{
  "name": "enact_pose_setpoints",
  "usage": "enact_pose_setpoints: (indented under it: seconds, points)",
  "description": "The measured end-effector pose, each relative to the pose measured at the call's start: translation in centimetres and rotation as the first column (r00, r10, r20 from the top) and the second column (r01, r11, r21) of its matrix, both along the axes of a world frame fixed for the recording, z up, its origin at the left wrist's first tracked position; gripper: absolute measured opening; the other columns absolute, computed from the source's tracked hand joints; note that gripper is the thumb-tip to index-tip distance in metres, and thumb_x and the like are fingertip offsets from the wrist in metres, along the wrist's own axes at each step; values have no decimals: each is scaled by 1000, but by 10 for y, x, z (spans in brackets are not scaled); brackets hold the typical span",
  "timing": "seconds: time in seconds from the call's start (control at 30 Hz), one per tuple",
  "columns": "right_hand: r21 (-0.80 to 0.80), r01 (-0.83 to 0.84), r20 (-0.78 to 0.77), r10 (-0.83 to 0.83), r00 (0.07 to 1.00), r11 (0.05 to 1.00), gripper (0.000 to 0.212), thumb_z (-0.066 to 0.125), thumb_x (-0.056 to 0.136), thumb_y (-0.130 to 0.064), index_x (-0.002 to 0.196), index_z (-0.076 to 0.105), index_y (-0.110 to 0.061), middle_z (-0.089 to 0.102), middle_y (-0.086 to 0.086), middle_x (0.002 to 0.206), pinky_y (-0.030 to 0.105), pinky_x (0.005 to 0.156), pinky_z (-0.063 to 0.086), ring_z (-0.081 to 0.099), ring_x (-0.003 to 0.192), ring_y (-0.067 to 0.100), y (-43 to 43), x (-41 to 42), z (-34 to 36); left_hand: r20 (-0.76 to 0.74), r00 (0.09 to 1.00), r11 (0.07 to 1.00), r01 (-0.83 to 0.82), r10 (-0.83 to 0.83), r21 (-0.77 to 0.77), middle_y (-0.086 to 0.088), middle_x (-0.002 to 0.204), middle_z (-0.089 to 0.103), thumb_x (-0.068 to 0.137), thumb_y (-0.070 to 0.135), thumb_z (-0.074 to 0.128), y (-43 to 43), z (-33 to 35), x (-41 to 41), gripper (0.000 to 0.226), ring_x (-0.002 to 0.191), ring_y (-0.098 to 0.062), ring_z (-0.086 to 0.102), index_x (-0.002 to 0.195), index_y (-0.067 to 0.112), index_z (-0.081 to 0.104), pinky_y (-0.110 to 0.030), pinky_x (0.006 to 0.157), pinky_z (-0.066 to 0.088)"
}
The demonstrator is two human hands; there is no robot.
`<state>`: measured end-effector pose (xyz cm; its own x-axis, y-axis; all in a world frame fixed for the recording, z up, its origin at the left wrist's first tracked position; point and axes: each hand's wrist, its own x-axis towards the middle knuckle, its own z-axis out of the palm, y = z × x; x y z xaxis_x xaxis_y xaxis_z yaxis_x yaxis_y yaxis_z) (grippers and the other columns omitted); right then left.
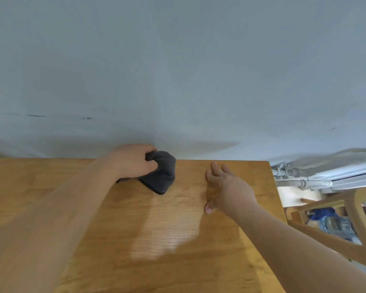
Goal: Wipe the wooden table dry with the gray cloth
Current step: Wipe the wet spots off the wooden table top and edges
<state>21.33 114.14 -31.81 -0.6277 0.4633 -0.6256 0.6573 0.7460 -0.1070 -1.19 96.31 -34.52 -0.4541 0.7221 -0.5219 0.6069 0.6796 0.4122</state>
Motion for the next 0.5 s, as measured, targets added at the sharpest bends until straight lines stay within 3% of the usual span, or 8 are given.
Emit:
enact_pose_setpoints:
  seconds: [0.13, 0.27, 0.4, 0.5]
  points:
    - [14, -34, 24, 34, 999, 999, 117, 91, 71, -42, 162, 17, -45, -8, -26, 169, 45, 120, 37, -7, 158, 8, 4, -1, -3, -103, 988, 992, 118, -113, 43, 1, 108, 62, 95, 42, 43, 46, -6, 38, 25, 96, -21, 59, 115, 33, 54, -40, 78, 50]
    - [48, -81, -39, 83, 996, 996, 94, 88, 70, -53, 150, 39, -54, 7, -31, 167, 44, 102, 48, -3, 157, 2, 4, 9, 0, -199, 965, 974, 199, -174, 113, -4, 131, 55, 104, 36, 37, 90, -10, 84, 44, 113, -28, 55, 147, 34, 38, -45, 91, 49]
    - [39, -139, -106, 142, 984, 990, 91, 86, 69, -60, 149, 46, -46, 10, -28, 168, 41, 99, 51, 0, 157, 3, 10, 18, -3, -211, 965, 982, 173, -154, 75, 1, 141, 52, 108, 35, 34, 93, -10, 89, 47, 120, -25, 53, 155, 40, 28, -44, 97, 49]
    - [-23, -183, -168, 176, 970, 983, 90, 85, 73, -59, 151, 42, -43, 10, -25, 169, 42, 99, 52, 9, 157, 7, 18, 21, 0, -226, 972, 994, 88, -71, 64, 6, 147, 51, 108, 37, 33, 89, -8, 91, 47, 125, -24, 52, 154, 43, 31, -43, 100, 48]
